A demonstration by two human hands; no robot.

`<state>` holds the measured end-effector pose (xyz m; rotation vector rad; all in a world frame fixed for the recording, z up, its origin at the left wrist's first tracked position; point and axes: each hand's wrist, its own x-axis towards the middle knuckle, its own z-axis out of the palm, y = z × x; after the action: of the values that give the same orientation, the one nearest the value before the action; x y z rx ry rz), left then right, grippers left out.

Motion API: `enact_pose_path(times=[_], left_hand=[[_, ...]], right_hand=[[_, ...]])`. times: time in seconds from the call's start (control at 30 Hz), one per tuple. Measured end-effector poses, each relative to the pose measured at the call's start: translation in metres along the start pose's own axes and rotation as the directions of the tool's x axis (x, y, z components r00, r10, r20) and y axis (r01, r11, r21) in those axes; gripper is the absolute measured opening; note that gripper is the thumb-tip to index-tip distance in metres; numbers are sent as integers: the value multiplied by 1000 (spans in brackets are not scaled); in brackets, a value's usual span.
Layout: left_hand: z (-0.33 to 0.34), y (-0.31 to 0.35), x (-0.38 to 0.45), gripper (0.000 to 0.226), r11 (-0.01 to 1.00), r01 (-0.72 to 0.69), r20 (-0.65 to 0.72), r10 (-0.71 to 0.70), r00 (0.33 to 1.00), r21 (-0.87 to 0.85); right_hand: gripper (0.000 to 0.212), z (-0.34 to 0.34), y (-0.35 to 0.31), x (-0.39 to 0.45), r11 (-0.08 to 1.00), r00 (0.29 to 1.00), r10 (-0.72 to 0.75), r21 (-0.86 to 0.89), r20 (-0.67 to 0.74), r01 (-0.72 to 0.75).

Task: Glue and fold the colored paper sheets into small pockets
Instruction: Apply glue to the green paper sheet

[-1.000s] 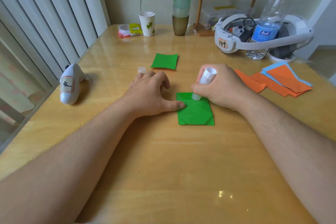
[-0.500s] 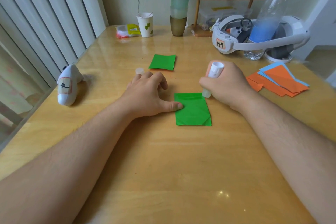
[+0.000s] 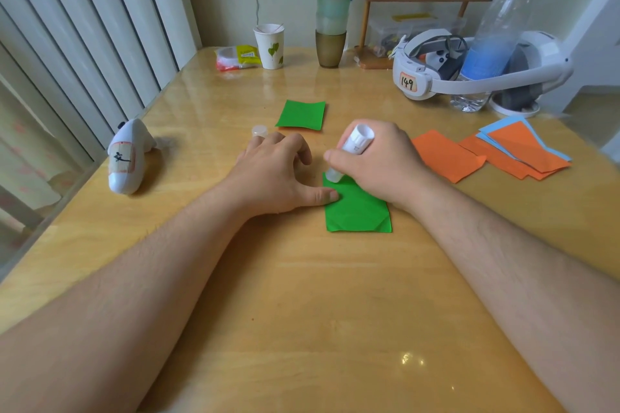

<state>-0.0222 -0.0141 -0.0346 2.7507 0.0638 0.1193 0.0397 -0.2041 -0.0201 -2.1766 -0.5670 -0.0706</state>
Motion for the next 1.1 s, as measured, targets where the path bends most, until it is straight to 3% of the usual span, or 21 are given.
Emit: enact_pose_path(times=[0.3,0.83,1.1], left_hand=[[2,-3,1,81,1000,-5,-13,5,1000,5],[0,-2,0,76,1000,-9,11,9,1000,12],[-1,1,-1,73,1000,-4,10,3,1000,13]], right_hand=[[28,-6,-4,0,987,1000,-4,-163,12,6],[22,-34,15,-2,983,999,47,-177,-24,-50],[29,-29,14,2,996,970,58,83,-235,-40]])
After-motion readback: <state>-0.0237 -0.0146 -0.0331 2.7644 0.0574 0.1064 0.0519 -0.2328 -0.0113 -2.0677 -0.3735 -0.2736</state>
